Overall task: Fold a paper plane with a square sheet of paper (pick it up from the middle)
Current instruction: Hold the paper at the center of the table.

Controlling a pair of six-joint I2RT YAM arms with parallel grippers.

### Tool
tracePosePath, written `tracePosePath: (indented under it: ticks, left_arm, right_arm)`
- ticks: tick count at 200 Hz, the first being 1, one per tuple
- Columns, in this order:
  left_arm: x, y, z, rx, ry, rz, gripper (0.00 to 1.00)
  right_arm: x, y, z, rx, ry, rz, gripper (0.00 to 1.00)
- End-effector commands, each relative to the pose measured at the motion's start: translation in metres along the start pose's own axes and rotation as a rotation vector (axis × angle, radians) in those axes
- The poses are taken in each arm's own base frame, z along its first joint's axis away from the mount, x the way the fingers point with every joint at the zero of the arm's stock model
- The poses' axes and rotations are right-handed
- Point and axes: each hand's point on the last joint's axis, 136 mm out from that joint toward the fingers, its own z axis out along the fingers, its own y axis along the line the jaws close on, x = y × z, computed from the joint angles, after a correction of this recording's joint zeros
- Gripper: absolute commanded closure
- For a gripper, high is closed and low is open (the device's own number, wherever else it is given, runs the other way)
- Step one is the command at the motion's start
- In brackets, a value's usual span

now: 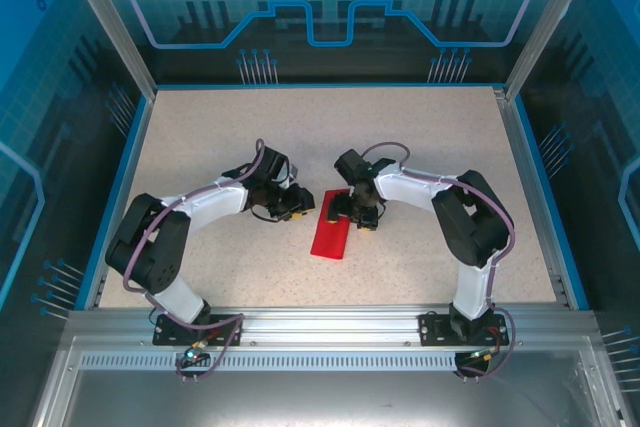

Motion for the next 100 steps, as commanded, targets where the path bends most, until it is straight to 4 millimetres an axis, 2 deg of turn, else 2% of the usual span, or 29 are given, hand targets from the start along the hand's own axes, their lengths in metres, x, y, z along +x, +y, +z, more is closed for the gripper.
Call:
tracePosePath:
  ticks: [1, 100]
  left_arm:
    - [0.0055, 0.0048, 0.0052, 0.012, 0.038, -0.028, 0.68]
    - [0.0059, 0.0048, 0.0073, 0.015, 0.049, -0.029, 0.69]
  right_arm:
    - [0.0107, -0.0263, 0.0239, 0.124, 0.034, -0.016, 0.24]
    - [0.0108, -0.0267, 0.03, 0.125, 0.049, -0.03, 0.26]
